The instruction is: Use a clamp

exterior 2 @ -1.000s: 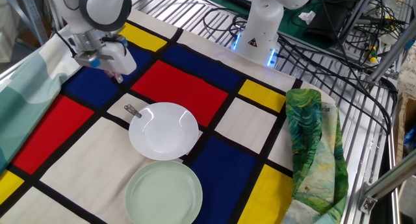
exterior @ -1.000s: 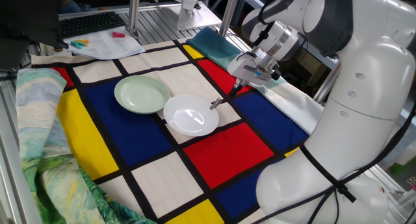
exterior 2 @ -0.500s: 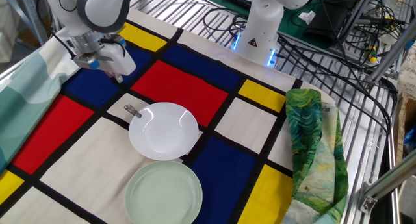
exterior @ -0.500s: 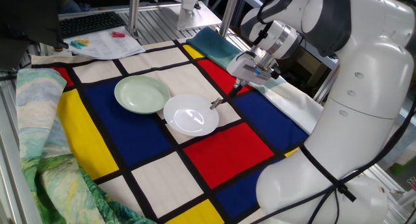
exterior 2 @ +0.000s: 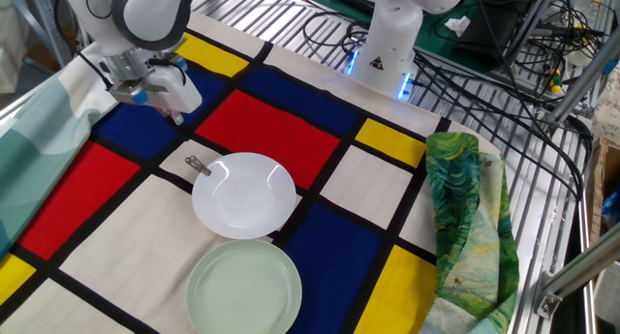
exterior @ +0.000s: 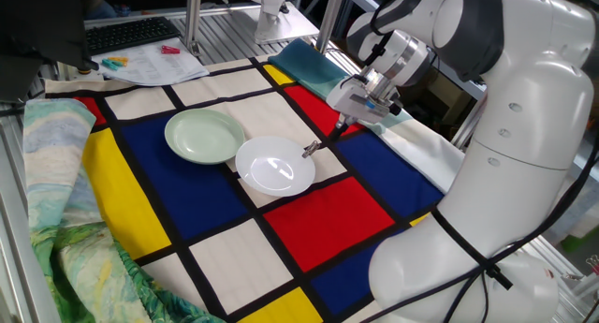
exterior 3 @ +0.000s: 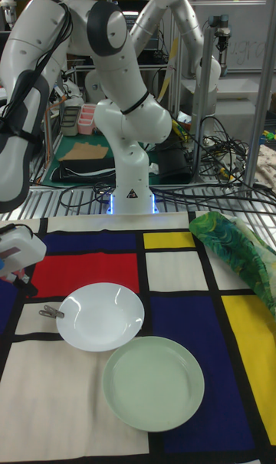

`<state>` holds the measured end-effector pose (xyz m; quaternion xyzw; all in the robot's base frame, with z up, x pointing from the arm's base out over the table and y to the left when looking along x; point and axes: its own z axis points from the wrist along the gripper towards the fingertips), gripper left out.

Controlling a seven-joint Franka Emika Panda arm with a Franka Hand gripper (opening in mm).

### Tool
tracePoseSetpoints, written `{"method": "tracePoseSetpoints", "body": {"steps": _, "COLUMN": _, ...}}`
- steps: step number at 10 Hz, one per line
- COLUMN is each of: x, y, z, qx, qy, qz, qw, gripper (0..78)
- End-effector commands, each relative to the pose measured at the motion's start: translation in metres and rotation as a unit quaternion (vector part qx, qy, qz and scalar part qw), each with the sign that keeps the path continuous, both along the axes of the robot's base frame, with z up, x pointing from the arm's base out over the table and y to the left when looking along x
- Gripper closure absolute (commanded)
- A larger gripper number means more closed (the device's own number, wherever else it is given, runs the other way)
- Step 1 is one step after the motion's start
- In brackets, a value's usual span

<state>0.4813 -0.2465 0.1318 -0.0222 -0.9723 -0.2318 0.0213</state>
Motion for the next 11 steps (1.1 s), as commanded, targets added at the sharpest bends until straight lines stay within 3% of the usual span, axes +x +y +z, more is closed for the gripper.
{"method": "tracePoseSetpoints", "body": {"steps": 1, "x": 0.004, "y": 0.007, "z": -0.018, "qx": 0.025, "qy": -0.005, "qz": -0.007, "qw": 0.9997, "gripper": 77.6}}
{"method": "tracePoseSetpoints", "body": {"steps": 4, "x": 0.007, "y": 0.011, "z": -0.028, "qx": 0.037, "qy": -0.006, "qz": -0.005, "qw": 0.9993, "gripper": 77.6}}
{"method": "tracePoseSetpoints", "body": {"steps": 8, "x": 0.007, "y": 0.011, "z": -0.029, "qx": 0.037, "qy": -0.005, "qz": -0.005, "qw": 0.9993, "gripper": 77.6}}
{"method": "tracePoseSetpoints", "body": {"steps": 11, "x": 0.007, "y": 0.011, "z": -0.028, "qx": 0.022, "qy": -0.003, "qz": -0.004, "qw": 0.9998, "gripper": 77.6}}
